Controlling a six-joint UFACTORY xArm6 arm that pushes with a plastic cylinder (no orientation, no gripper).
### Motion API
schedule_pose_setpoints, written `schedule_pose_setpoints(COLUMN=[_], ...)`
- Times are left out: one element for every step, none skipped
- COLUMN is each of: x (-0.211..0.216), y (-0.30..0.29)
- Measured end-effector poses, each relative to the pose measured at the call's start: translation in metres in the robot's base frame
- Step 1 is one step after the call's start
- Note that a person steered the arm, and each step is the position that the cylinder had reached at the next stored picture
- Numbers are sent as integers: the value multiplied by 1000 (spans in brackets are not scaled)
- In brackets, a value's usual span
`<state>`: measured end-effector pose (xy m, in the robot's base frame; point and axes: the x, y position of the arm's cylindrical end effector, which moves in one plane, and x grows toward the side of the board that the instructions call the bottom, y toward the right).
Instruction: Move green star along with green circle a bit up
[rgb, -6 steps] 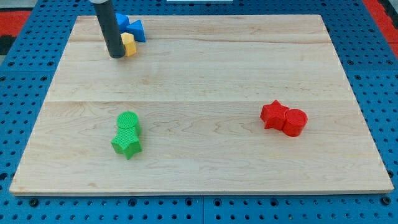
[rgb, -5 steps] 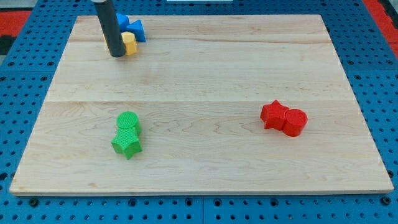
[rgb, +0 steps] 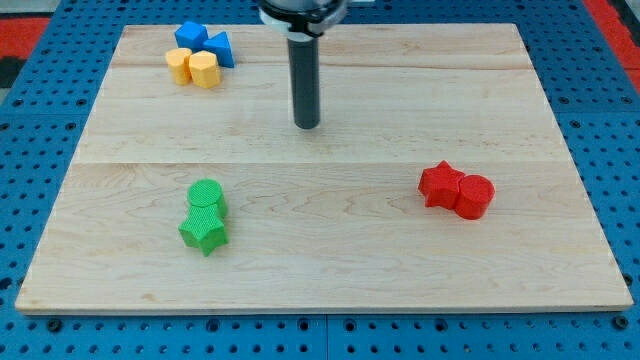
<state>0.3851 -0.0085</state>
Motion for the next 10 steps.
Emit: schedule_pose_setpoints(x=[47, 113, 164, 196, 206, 196, 182, 168, 152, 148], y=[12, 8, 3, -42, -84, -120, -128, -128, -128, -128])
